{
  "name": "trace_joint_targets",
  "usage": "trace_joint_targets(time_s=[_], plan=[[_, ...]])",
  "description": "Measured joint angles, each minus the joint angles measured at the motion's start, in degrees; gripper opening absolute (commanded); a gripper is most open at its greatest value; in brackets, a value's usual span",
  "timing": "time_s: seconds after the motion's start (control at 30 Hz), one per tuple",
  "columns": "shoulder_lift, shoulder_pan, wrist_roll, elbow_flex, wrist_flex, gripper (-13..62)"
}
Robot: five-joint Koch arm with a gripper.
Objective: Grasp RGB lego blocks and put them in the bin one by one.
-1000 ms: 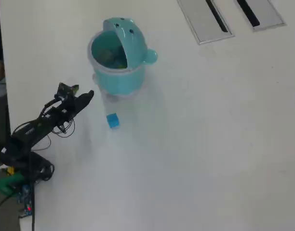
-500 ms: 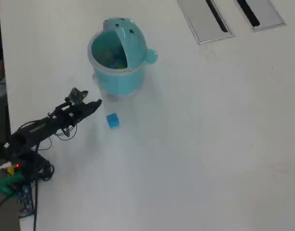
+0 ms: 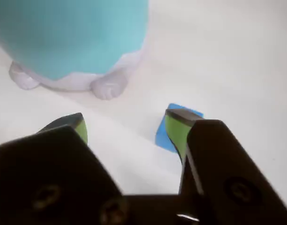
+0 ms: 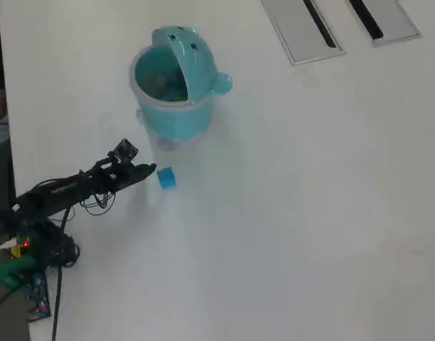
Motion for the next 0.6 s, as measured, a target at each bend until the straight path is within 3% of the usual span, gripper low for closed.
trace_joint_targets(time_s=[0.6], plan=[[-7.2,6.1,0.0,-2.9,3.5,30.5]])
